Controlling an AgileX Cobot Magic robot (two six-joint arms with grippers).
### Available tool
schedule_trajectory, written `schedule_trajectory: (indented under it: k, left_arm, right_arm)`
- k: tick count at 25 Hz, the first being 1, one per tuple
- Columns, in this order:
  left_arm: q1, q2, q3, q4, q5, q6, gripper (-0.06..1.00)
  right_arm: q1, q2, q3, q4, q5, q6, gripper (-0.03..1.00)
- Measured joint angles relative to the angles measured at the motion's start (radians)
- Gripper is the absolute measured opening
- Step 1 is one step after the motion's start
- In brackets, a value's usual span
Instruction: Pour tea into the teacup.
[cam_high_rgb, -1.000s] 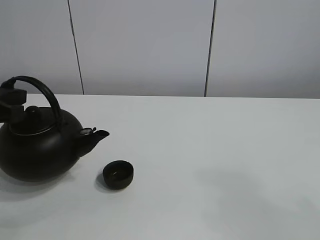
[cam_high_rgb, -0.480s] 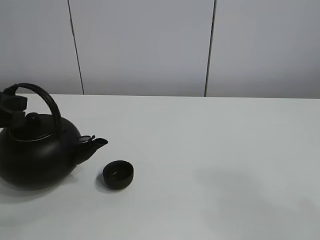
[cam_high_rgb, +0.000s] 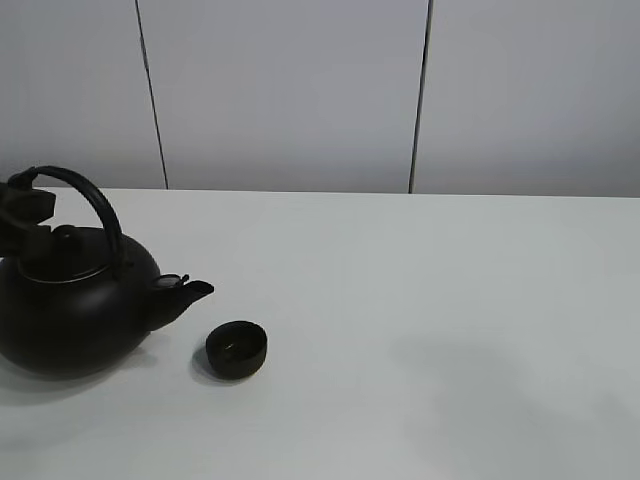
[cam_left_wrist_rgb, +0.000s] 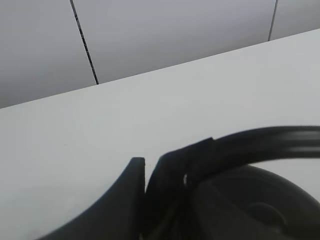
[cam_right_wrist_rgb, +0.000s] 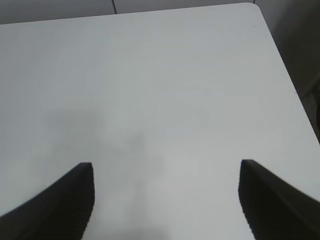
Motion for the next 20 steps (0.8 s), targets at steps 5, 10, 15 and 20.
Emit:
schedule_trajectory:
  k: [5, 10, 15, 20]
  left_arm:
    - [0.000, 0.000, 0.000, 0.000, 0.000, 0.018, 0.15]
    - [0.000, 0.000, -0.001, 0.000, 0.000, 0.030, 0.15]
    - [0.000, 0.000, -0.025, 0.001, 0.001, 0.030, 0.15]
    - [0.000, 0.000, -0.031, 0.000, 0.001, 0.030, 0.14]
  right_arm:
    - [0.000, 0.000, 0.000, 0.000, -0.001, 0.000, 0.54]
    - [0.000, 0.000, 0.000, 0.000, -0.001, 0.000, 0.54]
    - [0.000, 0.000, 0.000, 0.000, -0.001, 0.000, 0.54]
    - [0.000, 0.000, 0.000, 0.000, -0.001, 0.000, 0.54]
